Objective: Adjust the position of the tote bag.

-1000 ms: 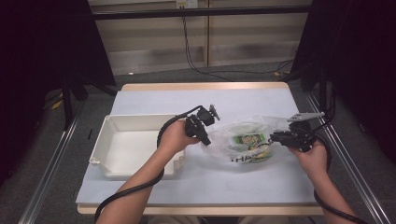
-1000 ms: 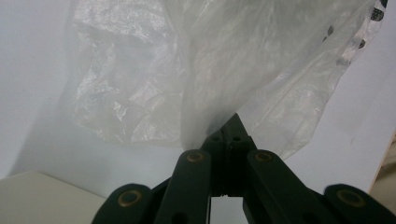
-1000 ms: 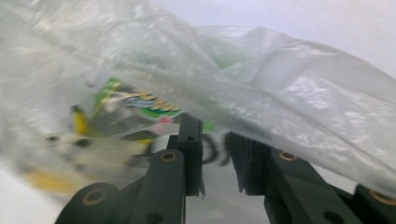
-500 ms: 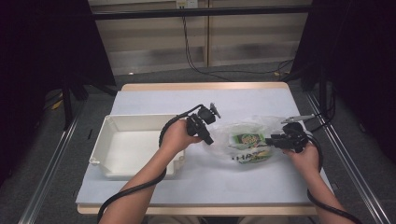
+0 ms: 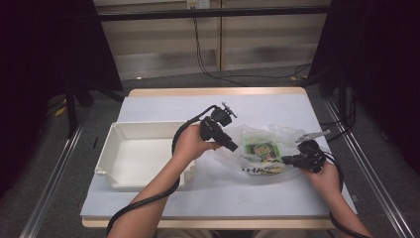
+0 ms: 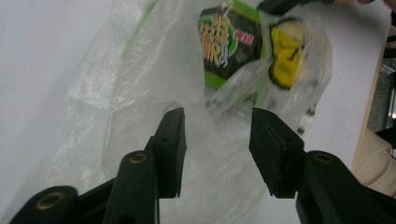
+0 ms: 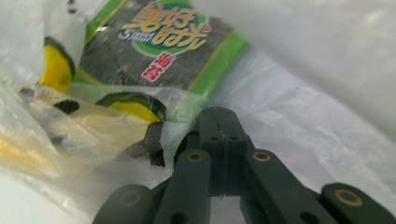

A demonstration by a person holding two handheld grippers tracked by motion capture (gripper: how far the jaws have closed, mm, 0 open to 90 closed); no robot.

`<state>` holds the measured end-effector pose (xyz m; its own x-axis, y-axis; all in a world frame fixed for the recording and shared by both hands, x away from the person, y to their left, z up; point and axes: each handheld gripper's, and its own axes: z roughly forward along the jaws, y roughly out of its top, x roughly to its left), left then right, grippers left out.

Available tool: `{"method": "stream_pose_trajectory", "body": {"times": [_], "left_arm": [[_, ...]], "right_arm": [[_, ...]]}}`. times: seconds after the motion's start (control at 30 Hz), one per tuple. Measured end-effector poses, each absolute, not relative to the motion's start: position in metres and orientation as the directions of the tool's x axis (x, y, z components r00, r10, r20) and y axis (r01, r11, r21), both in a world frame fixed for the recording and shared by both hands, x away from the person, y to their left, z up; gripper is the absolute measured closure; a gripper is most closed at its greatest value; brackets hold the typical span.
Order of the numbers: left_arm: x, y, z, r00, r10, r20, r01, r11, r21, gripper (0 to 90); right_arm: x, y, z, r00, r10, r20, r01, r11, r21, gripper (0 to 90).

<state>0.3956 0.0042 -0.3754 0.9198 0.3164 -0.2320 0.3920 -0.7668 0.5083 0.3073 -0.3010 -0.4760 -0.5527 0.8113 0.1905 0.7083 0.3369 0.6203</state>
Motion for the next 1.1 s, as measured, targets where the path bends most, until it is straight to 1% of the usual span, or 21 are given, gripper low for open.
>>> {"method": "stream_pose_trajectory", "body": {"times": [0.1, 0.2, 0.27, 0.37, 0.5, 0.6, 0.63, 0.67, 0.7, 0.73, 0.77, 0.8, 0.83, 0.9, 0.93, 1.0, 1.03, 1.07, 1.1], "left_arm": [[0.392, -0.002, -0.372, 0.924, 0.303, -0.234, 0.382, -0.767, 0.515, 56.1], [0.390, -0.010, -0.372, 0.934, 0.290, -0.208, 0.356, -0.774, 0.524, 54.2], [0.390, -0.015, -0.373, 0.936, 0.291, -0.199, 0.352, -0.769, 0.533, 54.0], [0.392, -0.018, -0.374, 0.941, 0.283, -0.184, 0.337, -0.770, 0.542, 53.8], [0.393, -0.020, -0.375, 0.940, 0.290, -0.179, 0.340, -0.763, 0.550, 53.4], [0.395, -0.022, -0.377, 0.948, 0.278, -0.154, 0.316, -0.780, 0.540, 65.4], [0.396, -0.022, -0.378, 0.950, 0.275, -0.150, 0.312, -0.786, 0.534, 67.1], [0.396, -0.023, -0.381, 0.943, 0.287, -0.166, 0.331, -0.781, 0.529, 68.1], [0.396, -0.023, -0.381, 0.943, 0.287, -0.166, 0.331, -0.781, 0.529, 72.4], [0.396, -0.024, -0.382, 0.946, 0.276, -0.167, 0.323, -0.790, 0.522, 72.4], [0.396, -0.025, -0.383, 0.944, 0.284, -0.168, 0.330, -0.788, 0.521, 75.7], [0.396, -0.025, -0.384, 0.942, 0.285, -0.174, 0.334, -0.787, 0.519, 75.7], [0.397, -0.025, -0.385, 0.945, 0.275, -0.175, 0.326, -0.796, 0.510, 80.3], [0.397, -0.026, -0.386, 0.945, 0.277, -0.171, 0.326, -0.796, 0.511, 82.0], [0.396, -0.027, -0.386, 0.943, 0.279, -0.184, 0.334, -0.802, 0.496, 82.8], [0.393, -0.028, -0.387, 0.943, 0.278, -0.185, 0.334, -0.799, 0.501, 82.8], [0.393, -0.028, -0.387, 0.943, 0.278, -0.185, 0.334, -0.799, 0.501, 82.7], [0.394, -0.028, -0.387, 0.949, 0.262, -0.172, 0.314, -0.811, 0.494, 82.5], [0.393, -0.028, -0.387, 0.947, 0.266, -0.177, 0.319, -0.813, 0.486, 82.5]], "right_arm": [[0.299, -0.294, -0.476, -0.573, 0.796, 0.197, 0.700, 0.350, 0.622, 90.0], [0.286, -0.289, -0.476, -0.594, 0.780, 0.198, 0.687, 0.363, 0.629, 90.0], [0.280, -0.287, -0.477, -0.603, 0.769, 0.212, 0.686, 0.365, 0.629, 90.0], [0.270, -0.284, -0.476, -0.632, 0.748, 0.203, 0.669, 0.395, 0.630, 90.0], [0.262, -0.283, -0.475, -0.644, 0.738, 0.203, 0.661, 0.403, 0.633, 90.0], [0.257, -0.285, -0.468, -0.639, 0.744, 0.196, 0.653, 0.390, 0.649, 86.2], [0.257, -0.285, -0.465, -0.630, 0.751, 0.197, 0.657, 0.381, 0.650, 83.0], [0.257, -0.286, -0.462, -0.632, 0.750, 0.194, 0.651, 0.379, 0.657, 78.2], [0.257, -0.286, -0.462, -0.632, 0.750, 0.194, 0.651, 0.379, 0.657, 78.2], [0.256, -0.285, -0.459, -0.628, 0.755, 0.190, 0.648, 0.371, 0.666, 76.8], [0.256, -0.285, -0.451, -0.636, 0.750, 0.180, 0.634, 0.375, 0.676, 76.3], [0.256, -0.285, -0.451, -0.636, 0.750, 0.180, 0.634, 0.375, 0.676, 76.3], [0.258, -0.285, -0.443, -0.639, 0.751, 0.168, 0.621, 0.373, 0.690, 75.3], [0.261, -0.284, -0.435, -0.645, 0.748, 0.156, 0.605, 0.377, 0.701, 73.8], [0.262, -0.284, -0.430, -0.644, 0.751, 0.146, 0.601, 0.379, 0.704, 73.8], [0.267, -0.286, -0.420, -0.644, 0.757, 0.112, 0.575, 0.382, 0.724, 73.7], [0.270, -0.287, -0.416, -0.635, 0.764, 0.110, 0.574, 0.372, 0.730, 73.7], [0.273, -0.288, -0.412, -0.629, 0.770, 0.106, 0.569, 0.364, 0.737, 73.6], [0.273, -0.288, -0.412, -0.629, 0.770, 0.106, 0.569, 0.364, 0.737, 73.6]]}}
